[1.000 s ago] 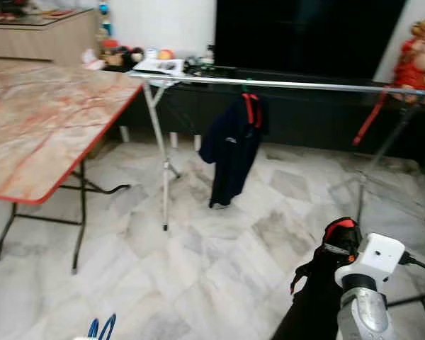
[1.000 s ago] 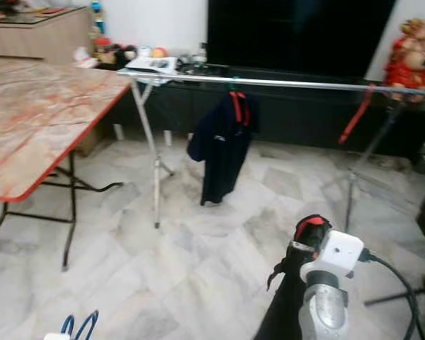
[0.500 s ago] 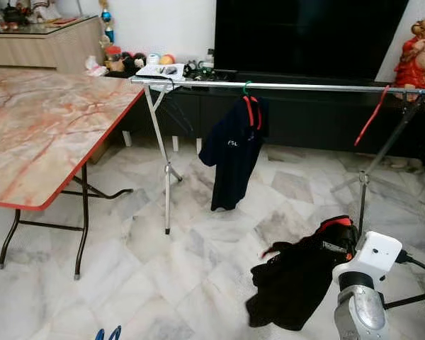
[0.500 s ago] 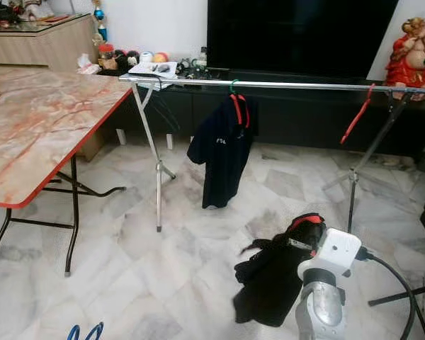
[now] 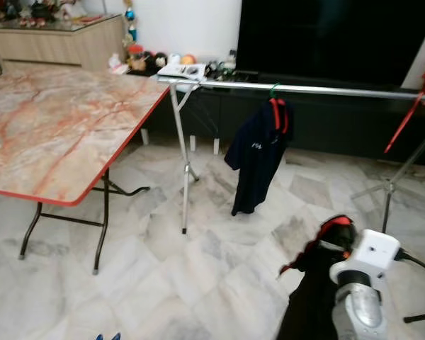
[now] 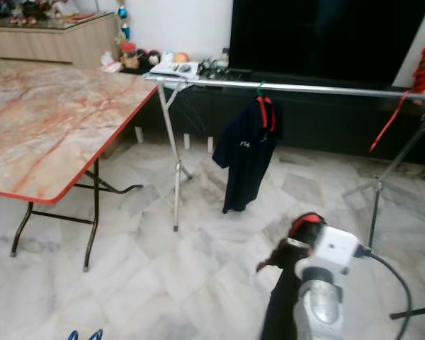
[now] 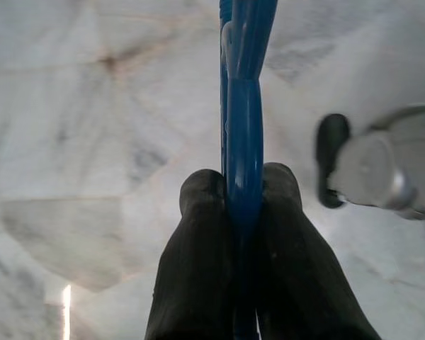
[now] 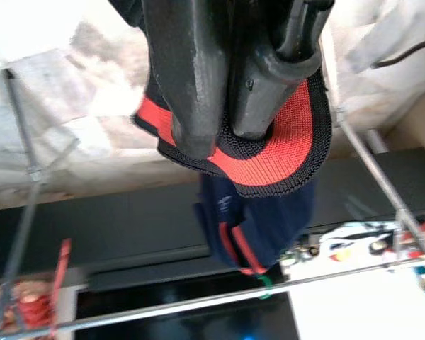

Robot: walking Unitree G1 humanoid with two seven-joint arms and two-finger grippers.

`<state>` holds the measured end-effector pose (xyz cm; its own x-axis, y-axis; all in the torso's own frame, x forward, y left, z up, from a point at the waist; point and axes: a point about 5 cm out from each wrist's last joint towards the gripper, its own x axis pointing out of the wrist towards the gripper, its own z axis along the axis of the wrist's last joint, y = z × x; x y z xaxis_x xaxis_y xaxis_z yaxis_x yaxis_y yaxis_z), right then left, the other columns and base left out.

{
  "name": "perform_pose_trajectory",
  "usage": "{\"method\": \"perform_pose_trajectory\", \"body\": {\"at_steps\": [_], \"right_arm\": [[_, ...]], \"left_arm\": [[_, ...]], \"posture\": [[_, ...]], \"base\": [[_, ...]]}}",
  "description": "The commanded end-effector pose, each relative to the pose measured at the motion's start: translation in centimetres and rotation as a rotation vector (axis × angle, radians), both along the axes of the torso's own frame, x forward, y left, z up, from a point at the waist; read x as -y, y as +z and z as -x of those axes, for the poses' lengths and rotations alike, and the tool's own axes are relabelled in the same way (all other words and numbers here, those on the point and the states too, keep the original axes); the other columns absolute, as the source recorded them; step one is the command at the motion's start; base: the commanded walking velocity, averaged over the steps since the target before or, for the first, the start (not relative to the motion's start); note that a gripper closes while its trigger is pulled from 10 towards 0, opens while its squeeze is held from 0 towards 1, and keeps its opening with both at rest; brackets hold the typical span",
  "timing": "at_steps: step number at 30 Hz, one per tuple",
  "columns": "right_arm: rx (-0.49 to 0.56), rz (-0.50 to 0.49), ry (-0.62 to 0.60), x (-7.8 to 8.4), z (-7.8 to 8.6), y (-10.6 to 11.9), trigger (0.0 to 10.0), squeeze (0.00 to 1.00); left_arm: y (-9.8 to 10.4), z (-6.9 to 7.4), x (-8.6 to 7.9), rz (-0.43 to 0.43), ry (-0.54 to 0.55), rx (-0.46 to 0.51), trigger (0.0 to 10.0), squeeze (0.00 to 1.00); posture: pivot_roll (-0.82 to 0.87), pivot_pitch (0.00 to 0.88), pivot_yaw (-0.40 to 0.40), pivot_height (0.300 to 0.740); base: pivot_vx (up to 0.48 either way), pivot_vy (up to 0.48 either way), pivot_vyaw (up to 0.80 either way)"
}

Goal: Hang hanger

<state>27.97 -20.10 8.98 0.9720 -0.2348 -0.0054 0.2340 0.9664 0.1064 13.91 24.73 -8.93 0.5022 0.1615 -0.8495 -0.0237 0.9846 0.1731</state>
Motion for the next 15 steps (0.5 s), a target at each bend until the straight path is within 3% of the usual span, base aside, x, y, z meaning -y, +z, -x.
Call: {"method": "perform_pose_trajectory", "body": {"at_steps": [1, 15], "right_arm": [[0.021, 0.004, -0.023, 0.55, 0.03, 0.59, 10.0, 0.0], [0.027, 0.016, -0.013, 0.21, -0.09, 0.62, 10.0, 0.0]], "left_arm": [[-0.28, 0.55, 0.2, 0.011, 0.01, -0.024, 10.0, 0.0], [-0.33, 0.52, 0.36, 0.023, 0.012, -0.028, 10.0, 0.0]], "posture": [[0.1, 0.005, -0.007, 0.74], [0.1, 0.013, -0.005, 0.74]], "base": [[0.0, 0.465, 0.0], [0.0, 0.466, 0.0]]}}
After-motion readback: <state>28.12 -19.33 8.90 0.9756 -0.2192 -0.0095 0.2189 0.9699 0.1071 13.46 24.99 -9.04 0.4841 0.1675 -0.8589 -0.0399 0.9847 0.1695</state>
